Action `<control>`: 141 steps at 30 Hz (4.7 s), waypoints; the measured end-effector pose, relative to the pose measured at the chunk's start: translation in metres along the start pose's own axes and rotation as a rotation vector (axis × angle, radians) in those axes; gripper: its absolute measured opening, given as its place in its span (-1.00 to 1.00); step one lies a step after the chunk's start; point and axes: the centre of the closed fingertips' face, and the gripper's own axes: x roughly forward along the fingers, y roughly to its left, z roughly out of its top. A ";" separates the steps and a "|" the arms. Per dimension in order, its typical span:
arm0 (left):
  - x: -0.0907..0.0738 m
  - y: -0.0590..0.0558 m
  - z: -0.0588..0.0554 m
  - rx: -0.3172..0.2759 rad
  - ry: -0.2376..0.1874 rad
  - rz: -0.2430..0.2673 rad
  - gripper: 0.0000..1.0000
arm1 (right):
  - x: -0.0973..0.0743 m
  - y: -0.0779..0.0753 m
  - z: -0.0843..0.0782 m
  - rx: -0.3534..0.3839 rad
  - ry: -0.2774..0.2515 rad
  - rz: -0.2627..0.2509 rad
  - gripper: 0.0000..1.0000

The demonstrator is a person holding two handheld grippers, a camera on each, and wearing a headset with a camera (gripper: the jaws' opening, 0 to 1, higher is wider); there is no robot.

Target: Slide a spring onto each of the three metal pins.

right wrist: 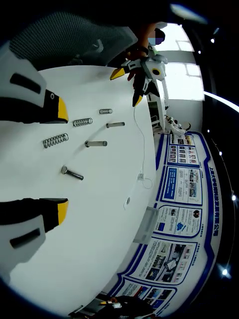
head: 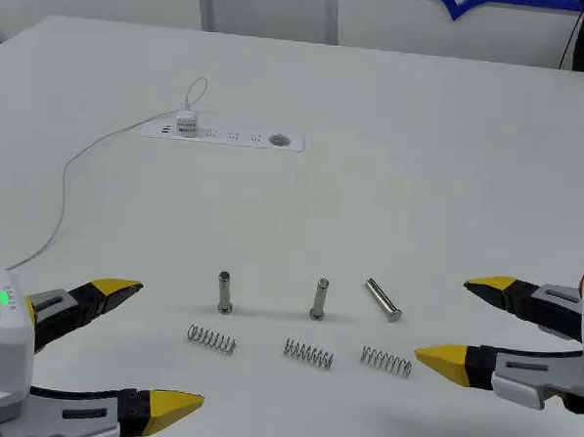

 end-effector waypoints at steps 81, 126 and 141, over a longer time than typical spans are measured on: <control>0.004 -0.002 -0.005 -0.021 0.001 -0.009 0.50 | 0.118 -0.040 -0.030 0.192 0.390 -0.093 -0.78; -0.001 -0.007 0.012 0.029 -0.012 -0.013 0.45 | 0.074 -0.031 -0.008 0.247 0.277 -0.151 -0.83; -0.002 -0.008 0.013 0.029 -0.022 -0.010 0.45 | 0.059 -0.023 -0.012 0.249 0.271 -0.147 -0.82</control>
